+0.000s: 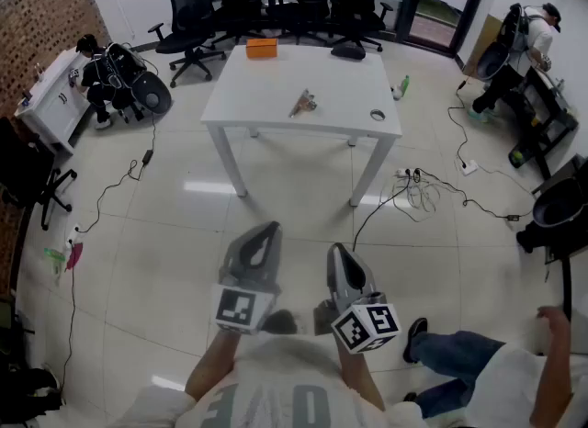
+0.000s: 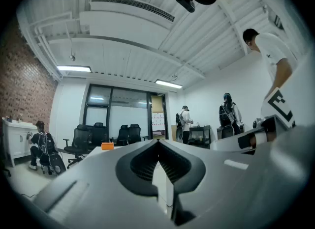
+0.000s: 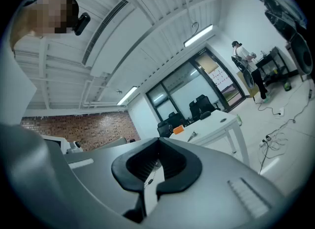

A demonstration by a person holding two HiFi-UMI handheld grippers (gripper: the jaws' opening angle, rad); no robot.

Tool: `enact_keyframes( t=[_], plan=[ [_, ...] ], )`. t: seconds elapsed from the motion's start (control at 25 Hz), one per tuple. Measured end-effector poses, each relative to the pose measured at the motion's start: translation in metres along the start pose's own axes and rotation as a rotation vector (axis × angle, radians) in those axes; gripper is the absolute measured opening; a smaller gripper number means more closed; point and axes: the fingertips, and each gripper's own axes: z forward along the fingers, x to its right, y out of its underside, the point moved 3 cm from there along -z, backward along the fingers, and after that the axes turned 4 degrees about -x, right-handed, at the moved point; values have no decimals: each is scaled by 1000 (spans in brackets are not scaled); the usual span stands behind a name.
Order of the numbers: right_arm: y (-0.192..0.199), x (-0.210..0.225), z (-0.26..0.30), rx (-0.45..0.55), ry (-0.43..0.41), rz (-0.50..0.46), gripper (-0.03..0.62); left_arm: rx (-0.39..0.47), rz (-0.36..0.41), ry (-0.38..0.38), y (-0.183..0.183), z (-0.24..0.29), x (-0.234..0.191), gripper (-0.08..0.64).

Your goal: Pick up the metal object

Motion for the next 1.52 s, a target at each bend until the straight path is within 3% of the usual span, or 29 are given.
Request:
enact_keyframes(
  t=[0.2,0.44,0.68,1.12,1.32,1.52],
  plan=[
    [-1,8,17,-15,7,-9,11,-3,-29,-10,3,28,-19,2],
    [-17,45,53,5,37,-11,11,-5,-21,34,12,87,-24,2],
    [-49,79,133,25,49,-36,11,7,-34,58,11,177,-62,2],
    [-143,132,323,108,50,-116,11,3,-25,110,-6,363,-153,2],
    [-165,162,365,116,81,-95,11,4,-10,124,-14,421,-169,2],
    [-170,185,387,75,77,-58,11,-25,-7,98,-9,447,-175,2]
  ],
)
